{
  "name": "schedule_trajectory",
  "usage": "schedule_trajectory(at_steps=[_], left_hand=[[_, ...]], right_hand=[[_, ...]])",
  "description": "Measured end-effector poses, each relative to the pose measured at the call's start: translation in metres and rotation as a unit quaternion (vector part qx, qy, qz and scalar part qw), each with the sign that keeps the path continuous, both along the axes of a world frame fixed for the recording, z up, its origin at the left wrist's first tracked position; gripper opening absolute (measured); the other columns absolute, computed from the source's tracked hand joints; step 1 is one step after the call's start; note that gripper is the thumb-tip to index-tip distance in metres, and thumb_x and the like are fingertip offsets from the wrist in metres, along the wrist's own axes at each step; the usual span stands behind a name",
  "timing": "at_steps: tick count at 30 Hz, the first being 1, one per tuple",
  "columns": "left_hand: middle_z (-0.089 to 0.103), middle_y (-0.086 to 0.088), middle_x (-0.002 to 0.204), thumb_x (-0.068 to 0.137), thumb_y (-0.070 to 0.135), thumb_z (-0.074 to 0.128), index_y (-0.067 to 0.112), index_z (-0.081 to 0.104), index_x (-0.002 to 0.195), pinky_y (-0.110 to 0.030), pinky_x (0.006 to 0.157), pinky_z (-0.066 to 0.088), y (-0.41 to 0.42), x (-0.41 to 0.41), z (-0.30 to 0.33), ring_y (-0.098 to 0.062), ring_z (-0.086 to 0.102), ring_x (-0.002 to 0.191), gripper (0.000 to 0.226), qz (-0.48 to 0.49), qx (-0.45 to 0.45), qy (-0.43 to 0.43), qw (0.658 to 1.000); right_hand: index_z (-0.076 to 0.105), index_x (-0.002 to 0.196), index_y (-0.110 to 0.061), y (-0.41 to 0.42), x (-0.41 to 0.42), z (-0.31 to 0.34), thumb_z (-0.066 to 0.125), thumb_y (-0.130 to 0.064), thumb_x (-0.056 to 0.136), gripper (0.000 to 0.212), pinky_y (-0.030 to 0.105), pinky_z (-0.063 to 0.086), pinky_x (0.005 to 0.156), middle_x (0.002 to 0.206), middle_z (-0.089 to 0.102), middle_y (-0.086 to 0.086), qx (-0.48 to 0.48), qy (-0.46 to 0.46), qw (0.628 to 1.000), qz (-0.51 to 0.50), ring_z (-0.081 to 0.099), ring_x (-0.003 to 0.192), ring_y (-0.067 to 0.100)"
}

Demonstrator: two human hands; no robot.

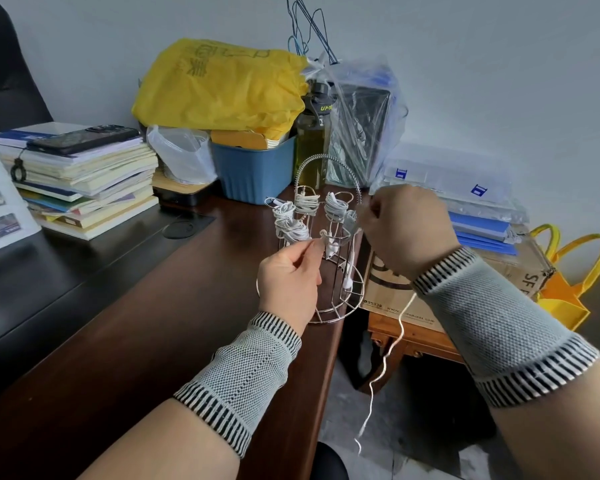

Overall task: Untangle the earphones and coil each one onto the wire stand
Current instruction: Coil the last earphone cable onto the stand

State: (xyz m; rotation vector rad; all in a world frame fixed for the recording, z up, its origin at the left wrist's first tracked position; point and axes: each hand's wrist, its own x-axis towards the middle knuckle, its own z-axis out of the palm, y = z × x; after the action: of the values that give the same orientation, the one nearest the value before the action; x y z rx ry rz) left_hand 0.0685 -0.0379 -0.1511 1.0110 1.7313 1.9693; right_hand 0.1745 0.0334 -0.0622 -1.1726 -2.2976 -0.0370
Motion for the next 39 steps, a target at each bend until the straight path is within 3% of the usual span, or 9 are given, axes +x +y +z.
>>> schedule_trajectory(at_steps=[5, 10, 14, 19, 21, 24, 29, 36, 39], left_hand=[[0.043, 0.012, 0.039, 0.093, 0.024, 0.064, 0.011, 0.072, 0.079, -0.012, 0.050, 0.038, 0.002, 0.000, -0.001, -0.002, 0.040, 0.040, 0.020, -0.008, 0.007, -0.016, 1.000], [0.044, 0.010, 0.039, 0.092, 0.011, 0.058, 0.027, 0.054, 0.046, -0.021, 0.050, 0.033, 0.004, -0.004, -0.008, -0.005, 0.040, 0.040, 0.049, 0.000, 0.005, 0.029, 1.000], [0.046, 0.013, 0.039, 0.091, 0.004, 0.057, 0.027, 0.056, 0.044, -0.021, 0.050, 0.030, 0.006, -0.006, -0.009, -0.002, 0.040, 0.042, 0.052, 0.008, 0.002, 0.034, 0.999], [0.053, 0.024, 0.043, 0.092, -0.002, 0.054, 0.008, 0.068, 0.074, -0.028, 0.068, 0.046, 0.007, -0.005, -0.007, 0.004, 0.048, 0.053, 0.025, -0.011, 0.003, -0.025, 1.000], [0.053, 0.029, 0.044, 0.094, 0.000, 0.051, -0.002, 0.069, 0.090, -0.027, 0.072, 0.049, 0.006, -0.003, -0.005, 0.008, 0.053, 0.052, 0.019, -0.010, -0.004, -0.040, 0.999], [0.058, 0.020, 0.047, 0.091, -0.005, 0.056, 0.000, 0.069, 0.078, -0.016, 0.056, 0.045, 0.008, -0.002, -0.006, 0.006, 0.051, 0.049, 0.020, -0.042, 0.017, -0.081, 0.996], [0.061, 0.013, 0.056, 0.085, 0.036, 0.066, 0.022, 0.073, 0.074, -0.027, 0.066, 0.048, 0.010, -0.008, -0.013, -0.004, 0.051, 0.059, 0.018, -0.019, 0.028, -0.012, 0.999], [0.054, 0.011, 0.047, 0.093, 0.020, 0.063, 0.030, 0.062, 0.053, -0.023, 0.058, 0.043, 0.007, -0.007, -0.010, -0.005, 0.046, 0.049, 0.041, -0.004, 0.017, 0.031, 0.999], [0.054, 0.013, 0.048, 0.095, 0.013, 0.059, 0.028, 0.064, 0.057, -0.019, 0.054, 0.041, 0.007, -0.005, -0.010, -0.001, 0.045, 0.047, 0.041, -0.011, 0.019, 0.010, 1.000]], right_hand=[[0.050, 0.069, -0.013, -0.011, -0.035, 0.009, 0.056, -0.026, 0.092, 0.027, 0.033, 0.049, 0.063, 0.067, 0.054, 0.007, 0.016, -0.030, 0.999, 0.005, 0.061, 0.071, 0.031], [0.053, 0.077, -0.014, -0.026, -0.051, 0.007, 0.058, -0.022, 0.091, 0.017, 0.032, 0.044, 0.064, 0.073, 0.051, 0.007, 0.002, -0.067, 0.997, 0.032, 0.059, 0.074, 0.031], [0.046, 0.076, -0.017, -0.045, -0.040, 0.002, 0.050, -0.019, 0.091, 0.016, 0.031, 0.037, 0.062, 0.073, 0.043, 0.004, 0.044, -0.098, 0.993, 0.052, 0.045, 0.068, 0.027], [0.061, 0.102, -0.011, -0.064, -0.029, -0.008, 0.047, -0.015, 0.090, 0.019, 0.030, 0.035, 0.062, 0.089, 0.047, 0.004, 0.071, -0.121, 0.987, 0.074, 0.057, 0.077, 0.029], [0.064, 0.088, -0.008, -0.067, -0.029, -0.020, 0.063, -0.012, 0.078, 0.011, 0.028, 0.033, 0.054, 0.082, 0.058, 0.006, 0.129, -0.105, 0.984, 0.066, 0.063, 0.065, 0.028], [0.062, 0.061, -0.010, -0.059, -0.028, -0.041, 0.072, -0.009, 0.064, 0.010, 0.021, 0.030, 0.043, 0.055, 0.055, 0.004, 0.151, 0.031, 0.985, 0.077, 0.052, 0.038, 0.025], [0.074, 0.088, -0.012, -0.057, -0.012, -0.069, 0.053, -0.013, 0.088, 0.021, 0.028, 0.048, 0.055, 0.072, 0.068, 0.002, 0.010, 0.219, 0.967, 0.129, 0.061, 0.059, 0.015], [0.069, 0.068, -0.010, -0.045, -0.010, -0.069, 0.060, -0.026, 0.092, 0.030, 0.020, 0.038, 0.043, 0.059, 0.066, 0.005, -0.211, 0.326, 0.915, 0.105, 0.050, 0.044, 0.008], [0.068, 0.069, -0.002, -0.038, -0.018, -0.065, 0.062, -0.034, 0.091, 0.039, 0.032, 0.041, 0.048, 0.064, 0.066, 0.018, -0.262, 0.338, 0.899, 0.093, 0.049, 0.048, 0.018]])
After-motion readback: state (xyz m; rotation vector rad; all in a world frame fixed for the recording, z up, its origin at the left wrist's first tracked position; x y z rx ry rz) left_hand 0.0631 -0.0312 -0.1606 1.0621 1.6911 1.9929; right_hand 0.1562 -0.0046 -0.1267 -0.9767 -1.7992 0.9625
